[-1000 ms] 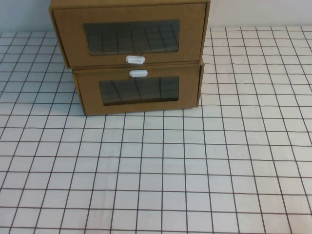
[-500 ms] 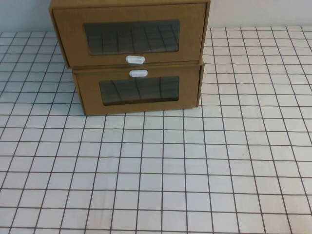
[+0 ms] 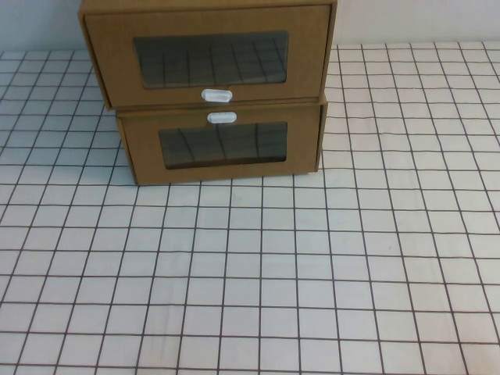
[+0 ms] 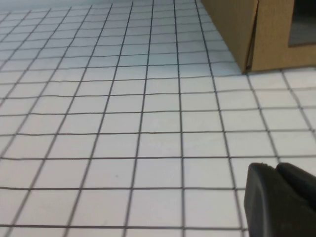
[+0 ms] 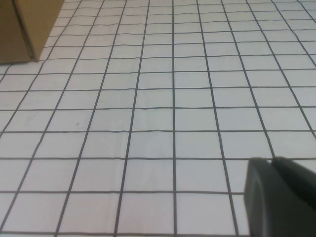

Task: Open the shoe box
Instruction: 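Pull the top drawer of the cardboard box fully open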

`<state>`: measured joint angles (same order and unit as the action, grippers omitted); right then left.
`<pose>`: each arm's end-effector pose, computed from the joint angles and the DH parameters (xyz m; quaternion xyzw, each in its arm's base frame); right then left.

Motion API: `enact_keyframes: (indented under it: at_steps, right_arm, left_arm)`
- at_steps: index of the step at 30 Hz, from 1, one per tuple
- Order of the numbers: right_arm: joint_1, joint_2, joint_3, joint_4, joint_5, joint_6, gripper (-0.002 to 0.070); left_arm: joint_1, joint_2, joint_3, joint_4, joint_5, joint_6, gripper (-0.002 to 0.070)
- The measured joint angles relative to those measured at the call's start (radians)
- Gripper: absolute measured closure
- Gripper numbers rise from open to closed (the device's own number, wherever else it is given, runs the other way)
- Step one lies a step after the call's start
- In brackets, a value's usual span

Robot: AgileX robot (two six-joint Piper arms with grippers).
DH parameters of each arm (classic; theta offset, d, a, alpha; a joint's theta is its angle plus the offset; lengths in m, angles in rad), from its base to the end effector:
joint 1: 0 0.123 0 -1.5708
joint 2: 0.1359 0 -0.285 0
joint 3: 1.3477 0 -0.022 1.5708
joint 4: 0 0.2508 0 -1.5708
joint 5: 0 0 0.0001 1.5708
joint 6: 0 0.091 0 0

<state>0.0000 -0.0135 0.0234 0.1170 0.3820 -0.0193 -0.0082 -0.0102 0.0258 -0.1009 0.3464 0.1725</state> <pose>0.0522 0.0040 0.1719 0.0231 0.8051 0.0440 0.5910 0.0534 -0.0036 0.1740 0.0445 0.7955 0.0073 0.6043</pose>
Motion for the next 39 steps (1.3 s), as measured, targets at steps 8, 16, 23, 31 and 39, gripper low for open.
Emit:
enact_keyframes:
  at_steps: [8, 16, 23, 31, 39]
  right_arm:
    - [0.0, 0.0, 0.0, 0.0, 0.0, 0.0, 0.0689]
    - [0.0, 0.0, 0.0, 0.0, 0.0, 0.0, 0.0689]
    - [0.0, 0.0, 0.0, 0.0, 0.0, 0.0, 0.0689]
    - [0.0, 0.0, 0.0, 0.0, 0.0, 0.0, 0.0689]
    - [0.0, 0.0, 0.0, 0.0, 0.0, 0.0, 0.0689]
  left_arm:
    - [0.0, 0.0, 0.0, -0.372, -0.201, -0.208, 0.0677]
    - [0.0, 0.0, -0.017, -0.404, -0.234, -0.229, 0.0677]
    - [0.0, 0.274, -0.351, -0.4, 0.036, -0.066, 0.0677]
    - [0.0, 0.793, -0.921, -0.455, 0.241, 0.239, 0.0677]
    - [-0.018, 1.297, -1.507, -0.605, 0.43, 0.445, 0.0677]
